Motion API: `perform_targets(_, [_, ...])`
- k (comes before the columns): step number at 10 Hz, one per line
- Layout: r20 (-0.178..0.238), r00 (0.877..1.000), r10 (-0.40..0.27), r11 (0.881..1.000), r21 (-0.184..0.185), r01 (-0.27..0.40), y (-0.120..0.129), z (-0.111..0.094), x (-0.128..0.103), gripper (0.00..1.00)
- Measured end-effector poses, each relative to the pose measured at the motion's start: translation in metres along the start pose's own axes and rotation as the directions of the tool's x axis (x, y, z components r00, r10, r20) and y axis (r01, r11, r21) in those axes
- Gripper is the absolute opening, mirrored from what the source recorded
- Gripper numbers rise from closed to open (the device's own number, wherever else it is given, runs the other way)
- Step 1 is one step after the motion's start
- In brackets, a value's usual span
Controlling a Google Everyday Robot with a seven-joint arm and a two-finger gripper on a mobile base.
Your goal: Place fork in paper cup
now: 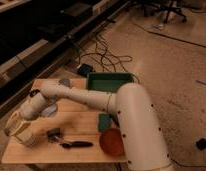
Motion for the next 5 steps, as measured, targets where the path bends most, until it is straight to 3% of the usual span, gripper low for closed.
perform_targets(5, [0.005,1.000,-0.001,1.000,0.025,0.001,-0.0020,-0.0057,-0.0017,0.80])
